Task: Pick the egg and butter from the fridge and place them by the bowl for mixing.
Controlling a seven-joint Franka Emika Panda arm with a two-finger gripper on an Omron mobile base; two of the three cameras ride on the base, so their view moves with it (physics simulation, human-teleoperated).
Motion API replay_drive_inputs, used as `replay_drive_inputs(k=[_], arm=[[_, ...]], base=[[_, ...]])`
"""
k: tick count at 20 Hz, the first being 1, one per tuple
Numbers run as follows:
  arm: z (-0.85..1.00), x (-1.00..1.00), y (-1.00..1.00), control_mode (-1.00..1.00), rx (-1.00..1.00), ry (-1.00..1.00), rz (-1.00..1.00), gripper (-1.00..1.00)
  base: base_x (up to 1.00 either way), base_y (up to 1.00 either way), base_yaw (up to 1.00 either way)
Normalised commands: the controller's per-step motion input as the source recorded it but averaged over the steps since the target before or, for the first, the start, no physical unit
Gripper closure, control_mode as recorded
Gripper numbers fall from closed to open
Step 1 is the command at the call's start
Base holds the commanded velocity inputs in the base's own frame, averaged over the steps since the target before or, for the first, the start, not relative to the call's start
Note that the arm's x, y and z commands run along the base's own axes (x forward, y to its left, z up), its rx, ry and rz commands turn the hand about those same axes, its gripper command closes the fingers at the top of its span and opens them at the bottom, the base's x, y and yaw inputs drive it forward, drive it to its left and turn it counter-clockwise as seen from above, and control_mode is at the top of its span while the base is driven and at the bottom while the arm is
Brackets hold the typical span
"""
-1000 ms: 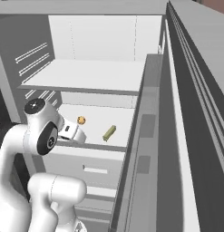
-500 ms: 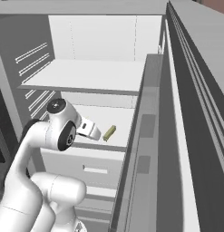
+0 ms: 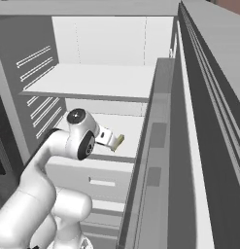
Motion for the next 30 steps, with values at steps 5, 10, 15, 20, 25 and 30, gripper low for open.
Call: replay_drive_inputs(k=[5,10,15,20,25,30], arm=[[-0.2,0.53,-0.19,-1.0,0.0,0.0,0.0,-1.0],[-0.23,0.48,-0.19,-1.0,0.0,0.0,0.0,-1.0],[-0.17,0.42,-0.15,-1.0,0.0,0.01,0.0,-1.0],[-0.25,0.22,-0.1,-1.0,0.0,0.0,0.0,-1.0],[-0.24,0.2,-0.1,-1.0,0.0,0.0,0.0,-1.0],[-0.18,0.33,-0.06,-1.0,0.0,0.02,0.0,-1.0]], base=[[0.0,0.0,0.0],[0.0,0.0,0.0],[0.0,0.0,0.0],[0.0,0.0,0.0],[0.0,0.0,0.0],[0.0,0.0,0.0]])
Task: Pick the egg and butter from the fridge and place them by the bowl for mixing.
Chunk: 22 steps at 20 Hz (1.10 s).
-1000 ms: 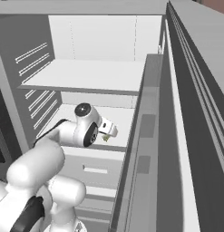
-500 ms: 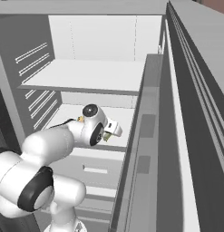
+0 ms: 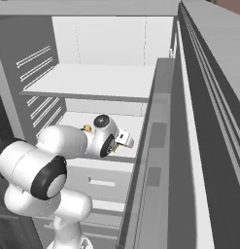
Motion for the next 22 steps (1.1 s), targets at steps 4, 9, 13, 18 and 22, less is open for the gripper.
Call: replay_drive_inputs(k=[4,9,13,18,22], arm=[[-0.16,0.29,0.0,-1.0,0.0,0.05,0.0,-1.0],[-0.22,0.17,-0.01,-1.0,0.0,0.09,0.0,-1.0],[-0.31,0.07,0.0,-1.0,0.0,0.07,0.0,1.0],[-0.4,-0.01,-0.03,-1.0,0.0,0.02,0.0,1.0],[-0.44,-0.17,-0.02,-1.0,0.02,0.0,0.0,1.0]], base=[[0.0,0.0,0.0],[0.0,0.0,0.0],[0.0,0.0,0.0],[0.0,0.0,0.0],[0.0,0.0,0.0]])
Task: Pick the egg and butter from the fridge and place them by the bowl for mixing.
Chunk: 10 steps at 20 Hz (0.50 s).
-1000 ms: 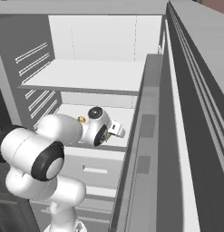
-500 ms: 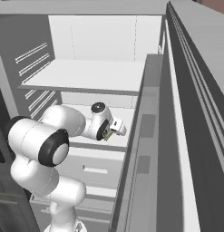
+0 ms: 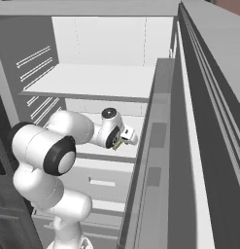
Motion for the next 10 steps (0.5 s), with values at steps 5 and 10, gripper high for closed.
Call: replay_drive_inputs(k=[5,10], arm=[[-0.36,-0.17,0.03,-1.0,0.04,0.0,0.0,1.0],[0.24,-0.33,0.13,-1.0,0.19,0.04,0.0,1.0]], base=[[0.0,0.0,0.0],[0.0,0.0,0.0]])
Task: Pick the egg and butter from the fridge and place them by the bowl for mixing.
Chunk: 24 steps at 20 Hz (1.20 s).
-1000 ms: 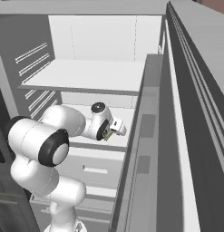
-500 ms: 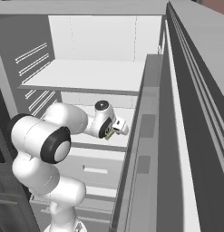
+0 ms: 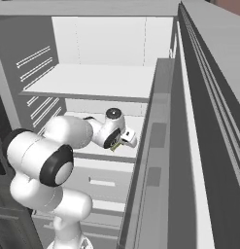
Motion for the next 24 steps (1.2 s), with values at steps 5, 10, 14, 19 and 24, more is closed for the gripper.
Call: replay_drive_inputs(k=[5,10,14,19,24], arm=[[0.2,-0.58,0.17,-1.0,0.1,0.02,0.0,1.0],[0.23,-0.54,0.27,-1.0,0.0,0.04,0.0,1.0],[0.17,-0.55,0.39,-1.0,-0.03,0.0,0.0,1.0],[0.31,-0.53,0.19,-1.0,-0.02,0.0,0.0,1.0],[0.36,-0.53,0.08,-1.0,-0.05,0.0,0.0,1.0]], base=[[0.0,0.0,0.0],[0.0,0.0,0.0],[0.0,0.0,0.0],[0.0,0.0,0.0],[0.0,0.0,0.0]])
